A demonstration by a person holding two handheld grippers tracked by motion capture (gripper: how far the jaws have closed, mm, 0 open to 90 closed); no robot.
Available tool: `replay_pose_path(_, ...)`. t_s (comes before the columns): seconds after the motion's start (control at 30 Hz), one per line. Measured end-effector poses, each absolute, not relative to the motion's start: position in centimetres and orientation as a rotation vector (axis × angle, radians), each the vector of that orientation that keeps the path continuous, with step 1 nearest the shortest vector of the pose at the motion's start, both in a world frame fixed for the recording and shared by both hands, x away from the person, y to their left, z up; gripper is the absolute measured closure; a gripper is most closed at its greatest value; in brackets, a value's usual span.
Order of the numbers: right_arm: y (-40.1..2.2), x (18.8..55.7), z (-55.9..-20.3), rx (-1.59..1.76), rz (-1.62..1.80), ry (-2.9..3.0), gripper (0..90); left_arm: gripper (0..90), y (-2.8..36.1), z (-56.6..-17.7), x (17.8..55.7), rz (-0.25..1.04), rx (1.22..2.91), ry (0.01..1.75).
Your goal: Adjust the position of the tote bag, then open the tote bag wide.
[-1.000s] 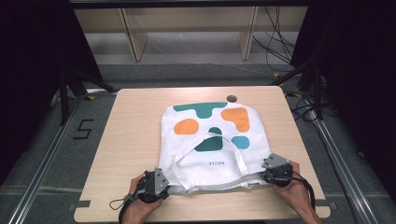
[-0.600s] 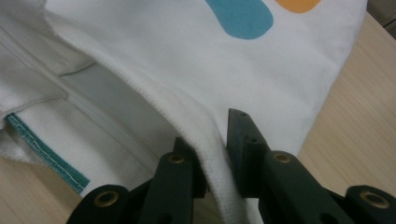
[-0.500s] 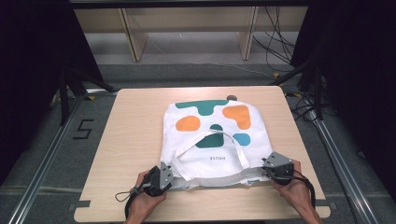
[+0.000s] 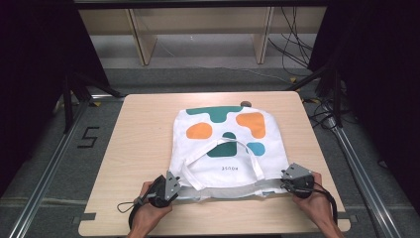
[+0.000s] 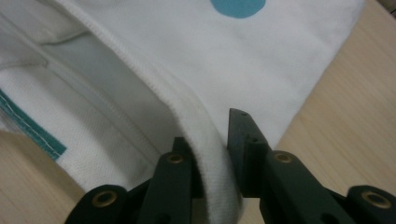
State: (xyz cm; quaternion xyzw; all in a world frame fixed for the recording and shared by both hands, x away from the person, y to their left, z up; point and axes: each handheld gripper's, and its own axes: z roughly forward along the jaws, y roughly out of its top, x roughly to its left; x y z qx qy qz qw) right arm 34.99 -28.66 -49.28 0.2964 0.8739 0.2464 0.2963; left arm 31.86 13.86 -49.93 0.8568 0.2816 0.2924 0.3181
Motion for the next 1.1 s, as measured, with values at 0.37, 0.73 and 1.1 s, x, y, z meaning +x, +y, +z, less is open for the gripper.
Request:
replay_pose_path(0.37,-28.8,33.1,-47.1,0.786,0.791,2.224,83.0,80.5,15.1,-48.9,30.9,0.748,2.229,0.724)
replay_pose_path(0.73,-28.9,32.6,-45.3,0.771,0.907,2.144,84.9,82.9,15.7,-47.0,31.0,0.819,2.105,0.707)
replay_pose_path(1.1,-28.4,32.1,-41.7,0.71,0.96,2.054,87.5,84.0,16.4,-44.7,31.1,0.828,2.025,0.679)
